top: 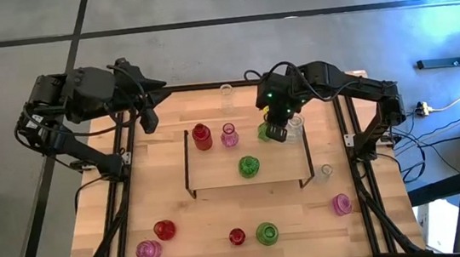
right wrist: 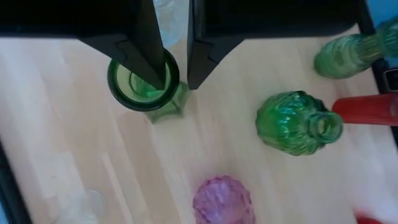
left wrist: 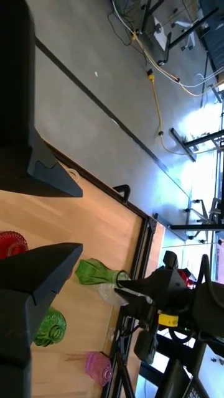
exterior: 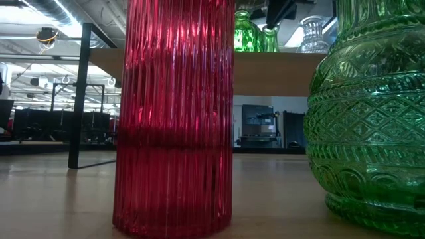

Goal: Sort vases onto shelf
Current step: Adjust the green vases on the shelf aligning them together

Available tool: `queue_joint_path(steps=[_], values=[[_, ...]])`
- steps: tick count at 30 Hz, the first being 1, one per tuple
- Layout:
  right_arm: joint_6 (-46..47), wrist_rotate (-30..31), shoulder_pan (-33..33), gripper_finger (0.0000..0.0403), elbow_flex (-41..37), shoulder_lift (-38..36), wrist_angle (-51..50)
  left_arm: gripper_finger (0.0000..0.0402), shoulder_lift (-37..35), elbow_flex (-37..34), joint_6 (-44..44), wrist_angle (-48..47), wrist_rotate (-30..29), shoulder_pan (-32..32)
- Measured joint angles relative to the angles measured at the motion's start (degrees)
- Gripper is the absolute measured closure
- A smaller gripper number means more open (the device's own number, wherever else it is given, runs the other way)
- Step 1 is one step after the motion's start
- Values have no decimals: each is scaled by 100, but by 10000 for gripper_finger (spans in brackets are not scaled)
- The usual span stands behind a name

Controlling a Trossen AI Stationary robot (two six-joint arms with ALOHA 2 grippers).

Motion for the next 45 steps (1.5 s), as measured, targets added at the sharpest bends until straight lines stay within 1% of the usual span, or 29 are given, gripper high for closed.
queue_joint_path(steps=[5, 12, 19, 22, 28, 31, 34, 42, 45], values=[[-6, -244, 0, 354, 0, 0, 21, 280, 0, 0, 0, 0, -5, 0], [-20, -364, 0, 354, 0, 0, 335, 280, 0, 0, 0, -1, -9, 1], [-20, -420, 0, 354, 0, 0, 401, 280, 0, 0, 0, -2, -12, 0], [-20, -575, 0, 354, 0, 0, 535, 280, 0, 0, 0, -2, -12, 1], [-19, -665, 0, 354, 0, 0, 629, 280, 0, 0, 2, -2, -12, 1], [-7, -660, 0, 354, 0, 0, 614, 280, 0, 0, 2, -2, -12, 0], [25, -487, 0, 354, 0, 0, 599, 280, 0, 0, 2, -2, -14, 0], [229, -500, -2, 354, 57, 0, 791, 280, 0, 0, 2, -2, -12, 0], [390, -189, -2, 354, 265, -6, 745, 280, 0, 0, 2, -2, -14, 1]])
